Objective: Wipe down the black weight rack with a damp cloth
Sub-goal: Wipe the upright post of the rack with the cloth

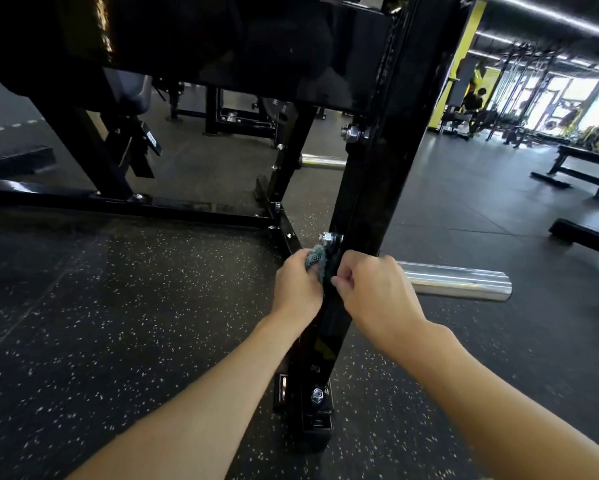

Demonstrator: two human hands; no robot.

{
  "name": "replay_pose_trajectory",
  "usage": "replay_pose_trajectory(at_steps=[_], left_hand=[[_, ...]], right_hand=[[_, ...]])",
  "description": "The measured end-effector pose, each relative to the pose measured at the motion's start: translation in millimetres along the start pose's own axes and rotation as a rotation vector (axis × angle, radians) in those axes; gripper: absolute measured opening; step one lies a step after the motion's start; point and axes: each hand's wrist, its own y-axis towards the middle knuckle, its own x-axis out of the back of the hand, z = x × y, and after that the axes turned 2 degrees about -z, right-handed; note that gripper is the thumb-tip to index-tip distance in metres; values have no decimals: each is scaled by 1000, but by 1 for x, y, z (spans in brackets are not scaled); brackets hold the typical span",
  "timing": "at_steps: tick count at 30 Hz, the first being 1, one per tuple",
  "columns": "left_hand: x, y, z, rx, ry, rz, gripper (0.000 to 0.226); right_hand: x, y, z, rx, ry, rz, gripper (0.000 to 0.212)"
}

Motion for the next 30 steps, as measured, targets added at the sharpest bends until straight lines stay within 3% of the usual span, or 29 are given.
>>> replay_pose_trajectory(at_steps=[4,6,9,11,17,23,30], left_hand=[[12,-25,0,-25,-88,67,29],[21,-36,-7,-111,-113,13,34],[26,-33,-27,-255,-154,-156,32],[25,-25,-41,-302,-98,-161,29],[19,15,-67,-226,-31,-139,26],[24,-2,-67,-261,-120,-86,27],[27,28,-99,-236,-53,-106,25]], right_hand=[[6,2,3,-13,-13,63,16],[19,5,6,-18,-35,104,13],[49,13,9,24,-47,-45,9],[68,18,11,77,-28,-132,19],[77,28,18,106,-154,-104,27],[74,27,17,93,-117,-110,27],[73,27,15,88,-99,-124,28]])
